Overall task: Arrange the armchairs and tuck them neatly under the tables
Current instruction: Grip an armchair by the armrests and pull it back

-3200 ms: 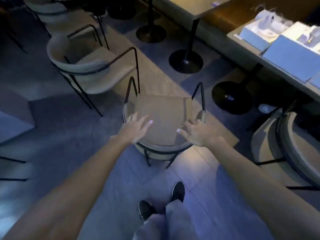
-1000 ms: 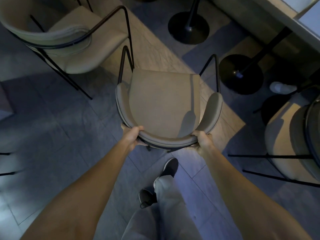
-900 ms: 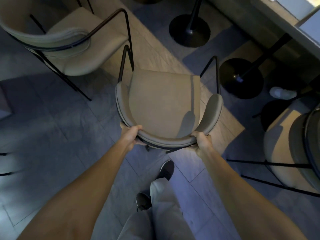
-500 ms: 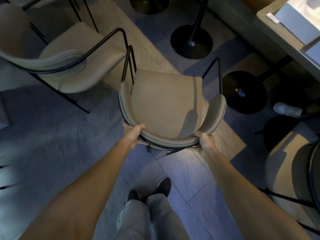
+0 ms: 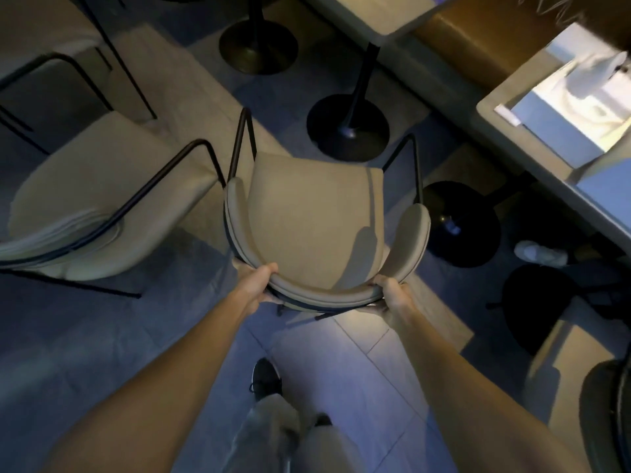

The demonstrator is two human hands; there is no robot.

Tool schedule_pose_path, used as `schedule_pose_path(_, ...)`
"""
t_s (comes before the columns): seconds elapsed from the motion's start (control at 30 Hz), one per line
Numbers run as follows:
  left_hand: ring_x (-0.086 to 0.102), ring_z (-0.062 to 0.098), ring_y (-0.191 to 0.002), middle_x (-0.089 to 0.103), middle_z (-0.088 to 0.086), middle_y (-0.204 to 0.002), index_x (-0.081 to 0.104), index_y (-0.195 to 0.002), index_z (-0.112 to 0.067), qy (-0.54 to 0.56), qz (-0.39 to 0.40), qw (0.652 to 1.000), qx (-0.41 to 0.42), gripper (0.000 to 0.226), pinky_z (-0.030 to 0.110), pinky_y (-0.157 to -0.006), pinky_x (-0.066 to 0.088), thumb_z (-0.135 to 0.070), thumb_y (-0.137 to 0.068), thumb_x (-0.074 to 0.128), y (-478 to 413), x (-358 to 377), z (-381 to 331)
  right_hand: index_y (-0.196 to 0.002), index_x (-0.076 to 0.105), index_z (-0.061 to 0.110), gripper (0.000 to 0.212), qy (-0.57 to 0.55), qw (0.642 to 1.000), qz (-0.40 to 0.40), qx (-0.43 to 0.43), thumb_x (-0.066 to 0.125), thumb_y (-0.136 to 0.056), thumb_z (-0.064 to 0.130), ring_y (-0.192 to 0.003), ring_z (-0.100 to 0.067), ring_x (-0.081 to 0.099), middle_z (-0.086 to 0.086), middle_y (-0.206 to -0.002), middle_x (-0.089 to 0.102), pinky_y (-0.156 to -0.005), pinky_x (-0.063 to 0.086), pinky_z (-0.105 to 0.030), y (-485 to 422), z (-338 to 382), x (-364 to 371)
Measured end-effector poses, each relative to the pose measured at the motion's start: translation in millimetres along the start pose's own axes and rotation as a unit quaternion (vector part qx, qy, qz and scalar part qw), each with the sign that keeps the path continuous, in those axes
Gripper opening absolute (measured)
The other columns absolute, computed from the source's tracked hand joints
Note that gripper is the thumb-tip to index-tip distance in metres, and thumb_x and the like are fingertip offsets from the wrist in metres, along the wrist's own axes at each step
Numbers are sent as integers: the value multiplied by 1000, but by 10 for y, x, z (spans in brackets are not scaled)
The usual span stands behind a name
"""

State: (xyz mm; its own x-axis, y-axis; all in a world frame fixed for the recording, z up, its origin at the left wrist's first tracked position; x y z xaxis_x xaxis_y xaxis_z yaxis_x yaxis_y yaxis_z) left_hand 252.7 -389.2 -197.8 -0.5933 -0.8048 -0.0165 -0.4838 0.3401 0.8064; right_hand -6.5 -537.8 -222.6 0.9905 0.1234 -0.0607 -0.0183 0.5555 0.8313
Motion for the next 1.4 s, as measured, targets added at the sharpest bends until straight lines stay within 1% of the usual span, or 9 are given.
schedule_pose_path(0.13,60,39,-100,57,18,-109,38,-135,-3,-18,1,1000,-3,46,60,-71,55,0,-96,60,-333,207,-523,-132,55,-9,52,-6,1000,2,0,68,-82,-2,-90,-44,75,-33,-115,71,-57,63,-53,-275,393,276)
schedule_pose_path(0.37,61,38,-104,62,19,-106,51,-111,-5,-37,10,999,0,20,60,-67,57,0,-94,59,-843,647,-1314,-132,54,0,45,-14,1000,5,-3,64,-88,-3,-85,-41,73,-24,-104,70,-55,64,-57,-784,1146,641)
schedule_pose_path(0.47,61,37,-106,63,11,-93,51,-91,-14,-32,29,999,-9,17,63,-72,56,1,-96,56,-1067,901,-1553,-137,51,-1,58,-11,1000,-2,1,70,-83,1,-93,-46,73,-29,-116,69,-54,63,-57,-1052,1454,713)
schedule_pose_path(0.53,65,37,-106,68,15,-102,56,-105,-10,-33,31,999,-3,16,60,-63,59,0,-93,59,-1216,1016,-1694,-141,47,1,69,-11,1000,-10,-5,74,-77,4,-99,-48,73,-30,-124,67,-58,63,-57,-1207,1643,752)
schedule_pose_path(0.63,68,38,-104,68,20,-122,53,-133,-3,-40,37,998,-10,42,57,-55,61,-4,-91,61,-1435,1164,-1849,-141,48,3,73,-6,1000,-8,-7,75,-74,6,-100,-48,73,-29,-124,67,-61,63,-59,-1369,1892,804)
schedule_pose_path(0.83,66,38,-106,67,18,-120,54,-127,-4,-45,45,998,-21,34,53,-49,61,-4,-93,59,-1631,1433,-2132,-141,47,2,75,-12,1000,-7,-9,73,-71,8,-100,-50,72,-29,-127,65,-60,63,-57,-1579,2249,889)
schedule_pose_path(1.03,64,38,-111,67,11,-101,57,-98,-12,-51,58,997,-25,9,52,-59,61,-4,-96,55,-1697,1667,-2319,-141,47,1,63,-6,1000,-9,-2,71,-83,2,-99,-46,72,-29,-125,66,-59,64,-56,-1729,2501,896)
schedule_pose_path(1.27,60,42,-121,62,16,-126,54,-108,-14,-45,55,997,-33,17,63,-80,57,-2,-95,56,-1760,1748,-2405,-141,45,4,64,-9,1000,-13,8,71,-82,2,-105,-48,70,-27,-130,62,-57,63,-55,-1817,2600,914)
schedule_pose_path(1.4,57,39,-115,59,10,-111,46,-94,-22,-28,44,998,-36,25,70,-90,51,2,-96,55,-1780,1744,-2408,-142,43,6,65,-10,1000,-18,9,70,-84,3,-106,-49,69,-27,-130,60,-57,63,-57,-1809,2598,926)
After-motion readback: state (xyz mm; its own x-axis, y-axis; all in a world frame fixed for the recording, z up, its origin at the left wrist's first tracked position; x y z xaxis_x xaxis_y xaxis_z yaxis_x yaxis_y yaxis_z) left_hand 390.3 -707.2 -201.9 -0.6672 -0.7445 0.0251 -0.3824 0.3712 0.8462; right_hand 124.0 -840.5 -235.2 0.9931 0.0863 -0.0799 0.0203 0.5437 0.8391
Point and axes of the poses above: each hand's wrist, its own y-axis away from the middle knuckle, its own x-axis out of the palm, z = x × y, the point moved 6 cm from there along -y, towards the middle knuckle
